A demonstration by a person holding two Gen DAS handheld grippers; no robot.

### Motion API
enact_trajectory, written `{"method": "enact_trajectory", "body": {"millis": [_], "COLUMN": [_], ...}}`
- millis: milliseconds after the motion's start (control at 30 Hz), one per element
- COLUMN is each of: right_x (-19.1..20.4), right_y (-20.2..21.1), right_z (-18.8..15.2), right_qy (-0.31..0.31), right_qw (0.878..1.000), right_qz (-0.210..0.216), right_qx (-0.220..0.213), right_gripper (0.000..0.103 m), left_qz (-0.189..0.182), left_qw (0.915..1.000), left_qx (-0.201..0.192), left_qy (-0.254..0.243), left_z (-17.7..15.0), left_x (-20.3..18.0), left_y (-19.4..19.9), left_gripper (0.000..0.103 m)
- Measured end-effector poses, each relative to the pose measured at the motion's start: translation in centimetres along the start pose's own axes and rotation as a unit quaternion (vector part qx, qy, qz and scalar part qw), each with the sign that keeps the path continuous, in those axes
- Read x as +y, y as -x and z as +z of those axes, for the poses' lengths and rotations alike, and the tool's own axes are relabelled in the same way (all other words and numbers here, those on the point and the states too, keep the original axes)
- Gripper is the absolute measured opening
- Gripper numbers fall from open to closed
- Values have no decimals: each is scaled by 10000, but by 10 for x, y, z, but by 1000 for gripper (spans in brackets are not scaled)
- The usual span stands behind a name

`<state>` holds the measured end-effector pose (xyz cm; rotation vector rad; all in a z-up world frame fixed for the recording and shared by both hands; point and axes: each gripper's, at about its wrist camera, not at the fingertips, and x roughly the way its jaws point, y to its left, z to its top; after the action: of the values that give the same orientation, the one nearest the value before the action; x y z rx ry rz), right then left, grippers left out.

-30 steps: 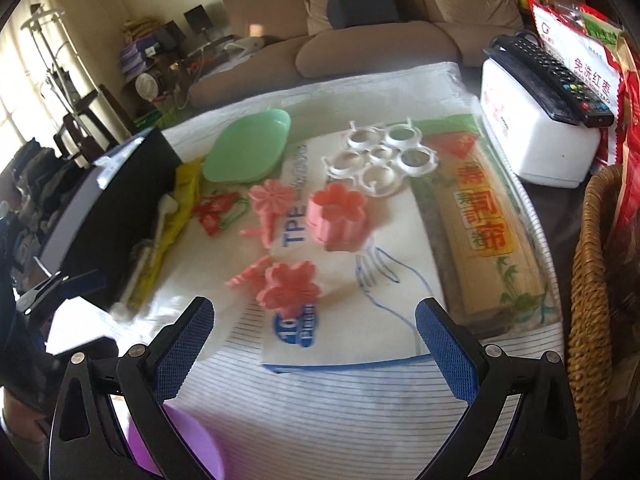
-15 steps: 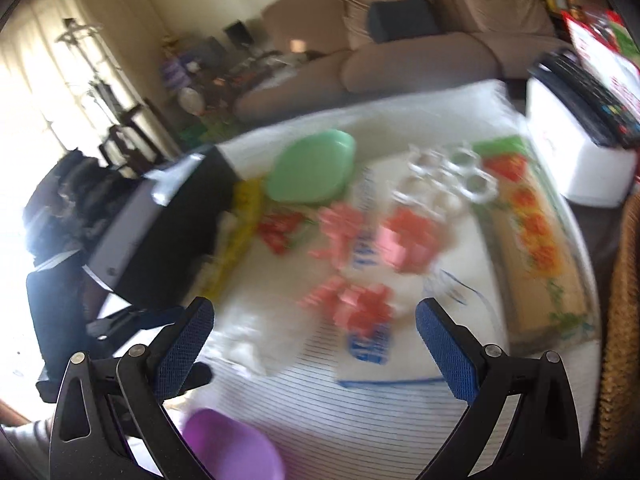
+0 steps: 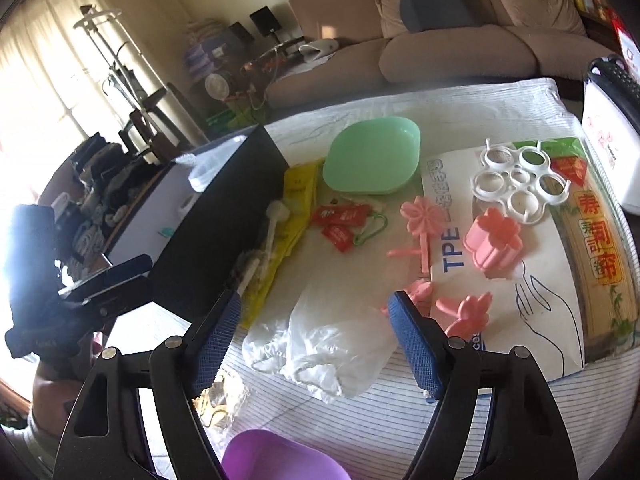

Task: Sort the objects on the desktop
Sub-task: 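Move the right tool toward the purple bowl on the cloth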

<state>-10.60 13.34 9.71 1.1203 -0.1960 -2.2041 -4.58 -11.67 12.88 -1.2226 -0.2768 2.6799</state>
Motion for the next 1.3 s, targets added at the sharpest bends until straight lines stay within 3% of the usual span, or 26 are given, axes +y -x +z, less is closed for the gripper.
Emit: {"method": "enact_trajectory", "body": {"millis": [133,433,600,700,833,900,967,1067,1167,1233,1300], "right_x": [8,8,-2,-12,-26,-28,-28,-15,-1,3,5], "right_y": [-4,4,33,48,61,64,59,42,22,9,4], "right_z": [-3,-19,-33,-50,-76,-88,-105,-125,-137,-143,-142], "right_qy": [93,384,287,127,-125,-266,-429,-258,8,75,194], "right_qw": [9999,9960,9930,9900,9898,9920,9948,9944,9910,9879,9870], "right_qz": [-104,-795,-1143,-1389,-1420,-1232,-899,-803,-869,-995,-1155], "right_qx": [19,123,-128,-208,-76,-14,190,641,1021,1190,1103], "right_gripper": [79,82,85,85,85,85,85,84,66,33,29], "left_qz": [64,121,471,641,633,512,475,427,503,458,403], "left_qw": [10000,9997,9980,9974,9974,9984,9987,9983,9963,9954,9948], "left_qx": [-3,-34,-233,-295,-325,-253,-62,321,691,846,927], "left_qy": [-70,-230,-345,-169,-68,36,149,236,79,-30,-109], "left_z": [-4,-13,-35,-55,-79,-92,-103,-122,-136,-140,-142], "left_x": [-2,-5,0,12,17,18,21,20,11,3,-3], "left_y": [3,11,30,47,67,72,70,58,39,30,20], "left_gripper": [103,103,103,103,103,103,103,103,103,103,103]}}
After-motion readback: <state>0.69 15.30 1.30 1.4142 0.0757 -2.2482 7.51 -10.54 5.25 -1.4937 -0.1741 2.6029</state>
